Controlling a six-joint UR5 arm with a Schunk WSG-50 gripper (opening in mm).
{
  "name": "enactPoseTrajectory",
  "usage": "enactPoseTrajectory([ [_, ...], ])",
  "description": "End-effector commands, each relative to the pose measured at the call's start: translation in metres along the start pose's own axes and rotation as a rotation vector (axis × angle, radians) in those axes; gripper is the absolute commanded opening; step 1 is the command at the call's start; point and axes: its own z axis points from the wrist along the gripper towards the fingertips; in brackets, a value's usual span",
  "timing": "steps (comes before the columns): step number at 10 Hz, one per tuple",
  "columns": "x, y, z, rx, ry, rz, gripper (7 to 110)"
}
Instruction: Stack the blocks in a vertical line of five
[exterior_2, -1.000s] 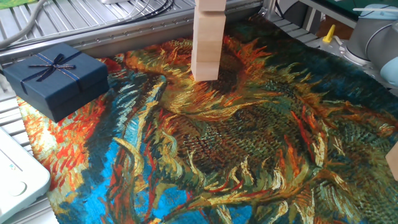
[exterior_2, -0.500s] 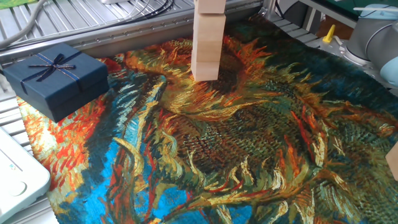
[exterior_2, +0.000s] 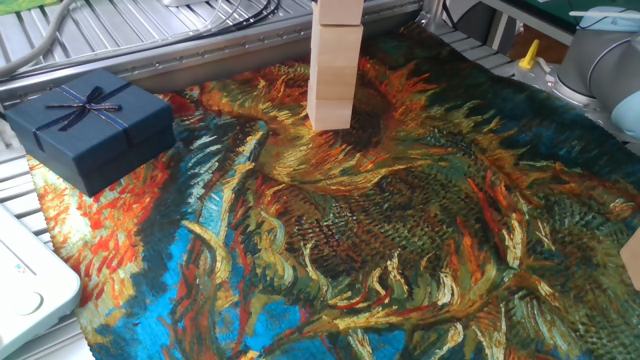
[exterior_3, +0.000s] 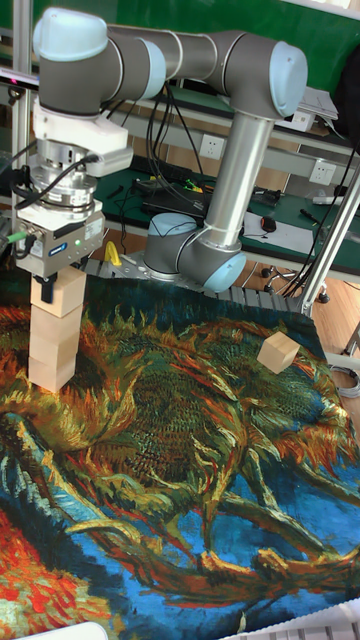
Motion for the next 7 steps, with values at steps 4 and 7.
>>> enactPoseTrajectory([
  [4, -0.0023, 0.0007, 0.0, -0.001, -0.011, 0.008, 7],
  [7, 0.0009, 0.0008, 0.0008, -0.003, -0.005, 0.005, 7],
])
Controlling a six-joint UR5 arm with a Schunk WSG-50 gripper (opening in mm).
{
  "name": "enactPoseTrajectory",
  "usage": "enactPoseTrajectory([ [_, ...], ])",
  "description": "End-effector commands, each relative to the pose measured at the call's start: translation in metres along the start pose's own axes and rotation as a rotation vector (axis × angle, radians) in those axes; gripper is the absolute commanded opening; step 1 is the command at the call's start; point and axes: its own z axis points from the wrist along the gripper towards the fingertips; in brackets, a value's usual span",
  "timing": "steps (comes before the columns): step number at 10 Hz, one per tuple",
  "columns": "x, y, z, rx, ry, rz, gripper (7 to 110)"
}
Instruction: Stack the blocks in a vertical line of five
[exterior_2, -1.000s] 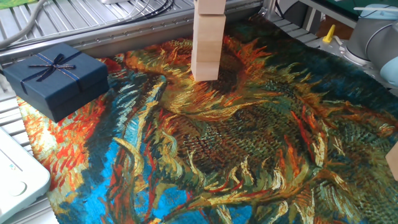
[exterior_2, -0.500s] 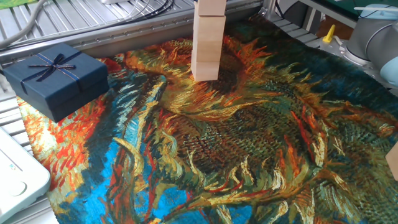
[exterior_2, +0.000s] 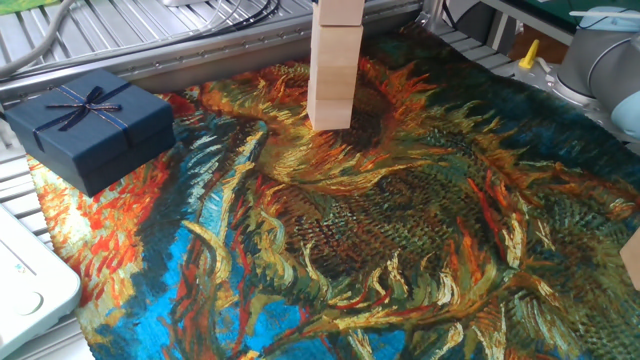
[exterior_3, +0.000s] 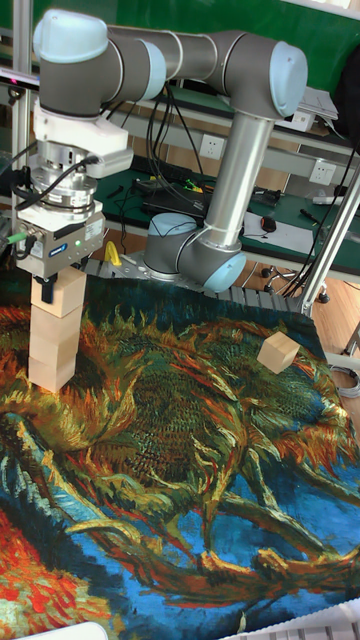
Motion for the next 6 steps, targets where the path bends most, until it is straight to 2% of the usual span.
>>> enactPoseTrajectory([
  [1, 0.0006, -0.0006, -0.0001, -0.001, -0.008, 0.001, 7],
  [6, -0.003, 0.001, -0.0005, -0.006, -0.023, 0.002, 7],
])
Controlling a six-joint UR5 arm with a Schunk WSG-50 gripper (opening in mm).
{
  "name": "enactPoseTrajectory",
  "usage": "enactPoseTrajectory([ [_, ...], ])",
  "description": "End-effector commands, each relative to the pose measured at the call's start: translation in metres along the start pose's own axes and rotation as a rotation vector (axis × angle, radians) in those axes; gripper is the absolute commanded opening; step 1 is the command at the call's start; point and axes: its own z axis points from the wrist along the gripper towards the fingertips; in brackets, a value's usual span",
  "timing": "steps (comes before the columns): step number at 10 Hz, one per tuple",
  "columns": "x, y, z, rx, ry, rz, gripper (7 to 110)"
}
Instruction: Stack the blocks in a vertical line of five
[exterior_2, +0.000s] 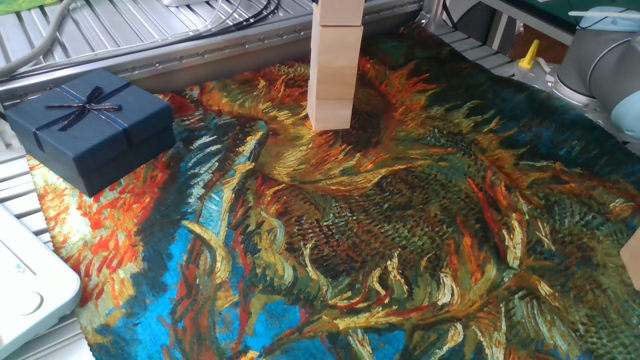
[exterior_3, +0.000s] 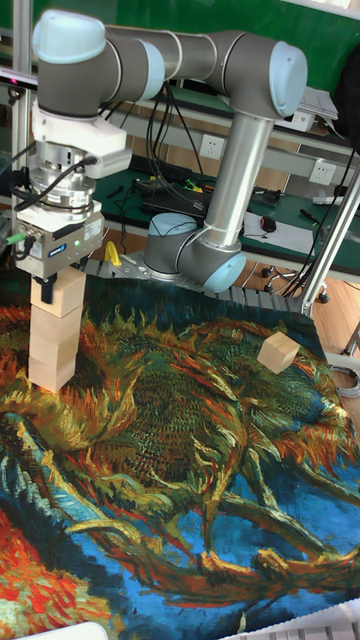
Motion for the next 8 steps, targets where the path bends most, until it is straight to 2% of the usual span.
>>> enactPoseTrajectory([
  [1, -0.0022, -0.0007, -0.0011, 0.002, -0.013, 0.005, 7],
  [8, -0.0022, -0.0006, -0.0004, 0.0, -0.014, 0.008, 7],
])
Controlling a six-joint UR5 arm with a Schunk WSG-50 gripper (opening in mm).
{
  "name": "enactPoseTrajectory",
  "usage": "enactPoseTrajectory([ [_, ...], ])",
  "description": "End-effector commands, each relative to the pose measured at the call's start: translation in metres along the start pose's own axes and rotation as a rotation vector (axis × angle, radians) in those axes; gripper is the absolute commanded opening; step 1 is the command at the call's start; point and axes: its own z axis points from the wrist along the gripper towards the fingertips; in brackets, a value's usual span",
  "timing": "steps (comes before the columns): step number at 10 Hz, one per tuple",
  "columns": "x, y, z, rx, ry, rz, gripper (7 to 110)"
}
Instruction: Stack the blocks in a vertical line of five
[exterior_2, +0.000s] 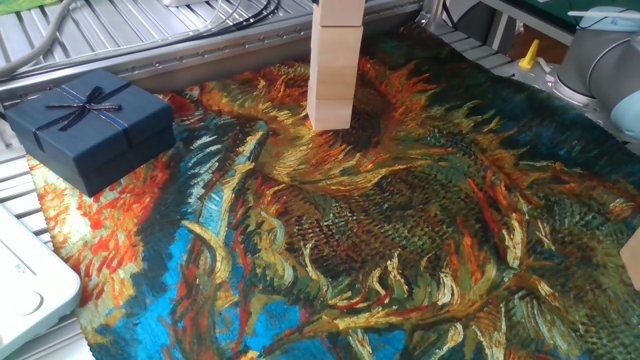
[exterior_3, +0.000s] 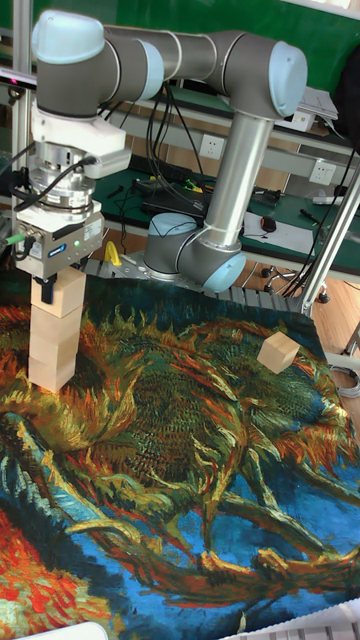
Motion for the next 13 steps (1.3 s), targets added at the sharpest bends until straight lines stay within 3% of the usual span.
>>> enactPoseTrajectory([
  [1, -0.0023, -0.0006, -0.001, 0.001, -0.012, 0.007, 7],
  [13, 0.0003, -0.0006, 0.0002, -0.003, -0.005, -0.007, 7],
])
